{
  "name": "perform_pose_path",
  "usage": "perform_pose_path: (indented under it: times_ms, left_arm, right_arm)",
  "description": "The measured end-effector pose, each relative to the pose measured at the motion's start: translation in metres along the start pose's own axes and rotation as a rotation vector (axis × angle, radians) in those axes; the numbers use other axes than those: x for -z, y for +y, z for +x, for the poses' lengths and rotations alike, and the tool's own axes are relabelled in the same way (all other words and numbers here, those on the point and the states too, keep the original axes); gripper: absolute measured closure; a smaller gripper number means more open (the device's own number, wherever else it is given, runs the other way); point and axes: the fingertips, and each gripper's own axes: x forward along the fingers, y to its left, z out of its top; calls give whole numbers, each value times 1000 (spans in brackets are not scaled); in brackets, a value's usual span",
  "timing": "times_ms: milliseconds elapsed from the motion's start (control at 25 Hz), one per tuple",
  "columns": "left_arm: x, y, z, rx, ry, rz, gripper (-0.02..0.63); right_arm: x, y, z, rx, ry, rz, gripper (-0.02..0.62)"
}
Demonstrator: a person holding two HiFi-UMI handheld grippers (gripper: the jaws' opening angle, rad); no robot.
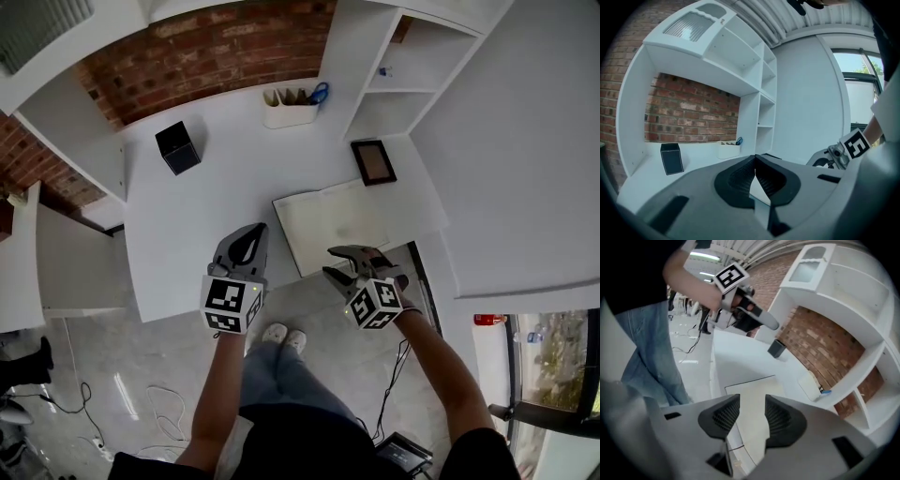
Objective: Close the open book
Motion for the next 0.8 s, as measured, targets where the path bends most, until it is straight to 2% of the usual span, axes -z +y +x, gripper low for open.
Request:
perform_pose_path:
  times_ms: [160, 480, 640, 800]
  left_arm:
    - [7, 5, -6, -21, 12, -6, 597]
    - [16, 9, -17, -54, 29, -5, 597]
    - [18, 17, -23, -74, 34, -10, 597]
    - [21, 21, -25, -85, 38, -14, 597]
  right_arm:
    - [7, 34, 22, -42, 55, -157, 439]
    - [18, 50, 50, -28, 130, -308, 439]
    - [23, 53, 59, -26, 162, -324, 440]
    - [24, 50, 63, 23, 175, -324, 460]
